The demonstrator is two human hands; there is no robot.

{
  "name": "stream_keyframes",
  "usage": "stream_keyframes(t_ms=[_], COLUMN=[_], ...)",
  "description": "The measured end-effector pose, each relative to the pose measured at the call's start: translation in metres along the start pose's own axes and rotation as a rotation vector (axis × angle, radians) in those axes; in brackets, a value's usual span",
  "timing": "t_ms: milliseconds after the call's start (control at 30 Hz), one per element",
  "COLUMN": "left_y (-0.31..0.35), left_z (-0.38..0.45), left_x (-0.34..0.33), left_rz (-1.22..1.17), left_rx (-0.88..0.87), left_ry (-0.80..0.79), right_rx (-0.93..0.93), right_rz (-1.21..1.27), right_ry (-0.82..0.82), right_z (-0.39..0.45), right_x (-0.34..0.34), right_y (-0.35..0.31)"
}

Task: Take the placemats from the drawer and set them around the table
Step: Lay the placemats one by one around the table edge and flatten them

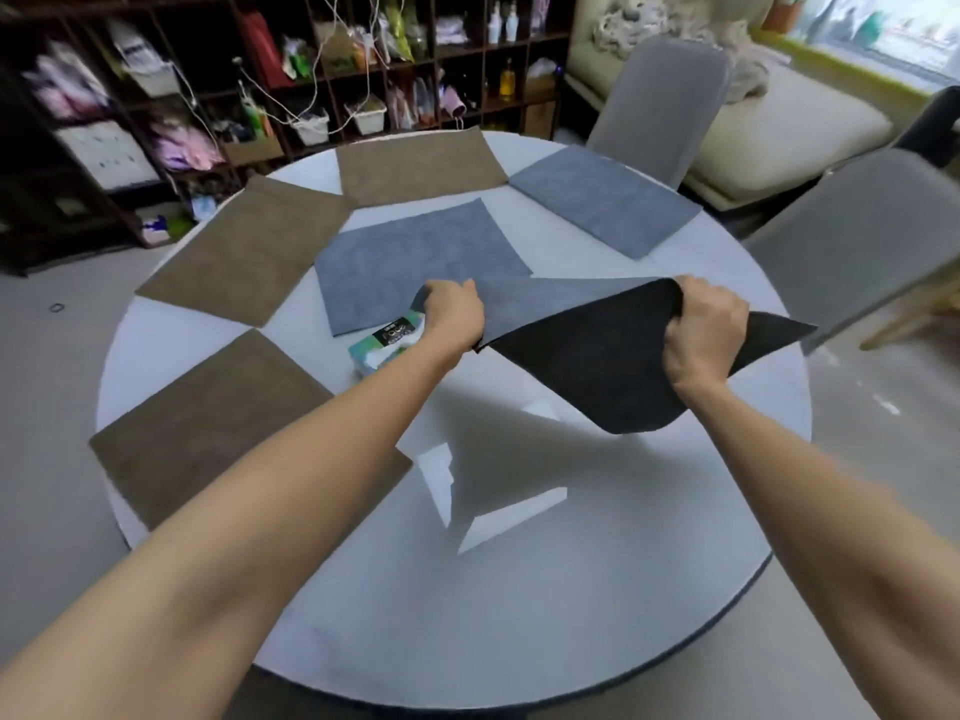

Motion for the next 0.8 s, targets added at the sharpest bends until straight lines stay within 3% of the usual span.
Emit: stream_keyframes(t_ms=[100, 267, 333, 400, 500, 567, 800], left_y=[-0.008, -0.057, -0.093, -0.128, -0.175, -0.194, -0.228], left_z=[-0.006, -0.039, -0.053, -0.067, -0.081, -0.091, -0.106], left_x=[0.011, 0.017, 0.014, 0.011, -0.006, -0.015, -0.018], left_rz=[-0.011, -0.068, -0.083, -0.010, 0.314, 0.489, 0.465], left_rx=[0.049, -0.140, -0.172, -0.127, -0.028, 0.035, 0.158], left_ry=[-0.001, 0.025, -0.027, -0.121, -0.322, -0.380, -0.255], right_rx=[0.164, 0.342, 0.408, 0.458, 0.495, 0.498, 0.591], right_rz=[0.008, -0.063, -0.043, -0.044, -0.140, -0.211, -0.249], right_ry=[0.074, 0.039, -0.065, -0.279, -0.720, -0.917, -1.021], right_z=[0.000, -0.055, -0.100, -0.148, -0.203, -0.222, -0.213], right_x=[0.005, -0.003, -0.012, -0.016, -0.029, -0.041, -0.057], right_y=[-0.005, 0.022, 0.038, 0.048, 0.056, 0.055, 0.061])
Point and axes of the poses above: each hand's wrist, its own z-axis towards the middle knuckle, its own x-axis out of the back of the hand, y = z × x, the point moved 3 cm from there along z, towards the middle knuckle, and after that the axes turned 6 degrees about -z, right-handed, at the moved point
